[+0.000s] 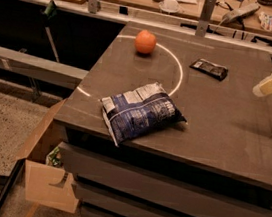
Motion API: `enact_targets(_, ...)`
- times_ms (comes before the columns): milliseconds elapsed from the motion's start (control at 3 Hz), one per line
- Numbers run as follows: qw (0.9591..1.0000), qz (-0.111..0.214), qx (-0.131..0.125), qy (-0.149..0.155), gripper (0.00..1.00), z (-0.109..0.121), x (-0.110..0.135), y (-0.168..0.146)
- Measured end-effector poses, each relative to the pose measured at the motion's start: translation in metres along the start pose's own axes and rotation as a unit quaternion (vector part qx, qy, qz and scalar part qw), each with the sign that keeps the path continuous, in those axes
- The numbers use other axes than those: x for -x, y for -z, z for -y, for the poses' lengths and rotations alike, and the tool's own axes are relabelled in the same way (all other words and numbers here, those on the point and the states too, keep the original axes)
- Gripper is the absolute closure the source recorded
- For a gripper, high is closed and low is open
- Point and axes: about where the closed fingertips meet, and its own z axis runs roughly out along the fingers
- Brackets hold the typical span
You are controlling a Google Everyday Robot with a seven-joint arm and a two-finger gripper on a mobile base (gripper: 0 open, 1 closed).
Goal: Move rxbar chocolate near blue chip bag
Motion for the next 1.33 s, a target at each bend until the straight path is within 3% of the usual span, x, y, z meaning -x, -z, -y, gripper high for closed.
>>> enact_targets(333, 0.9997, 0.019, 0.005, -0.015, 0.00, -0.002, 0.007, -0.010)
enact_targets(667, 0.9976, 0.056, 0.030, -0.027, 0.00, 0.004, 0.023, -0.046)
enact_targets(1333, 0.9929, 0.091, 0.065, -0.042, 0.00, 0.016, 0.033, -0.104)
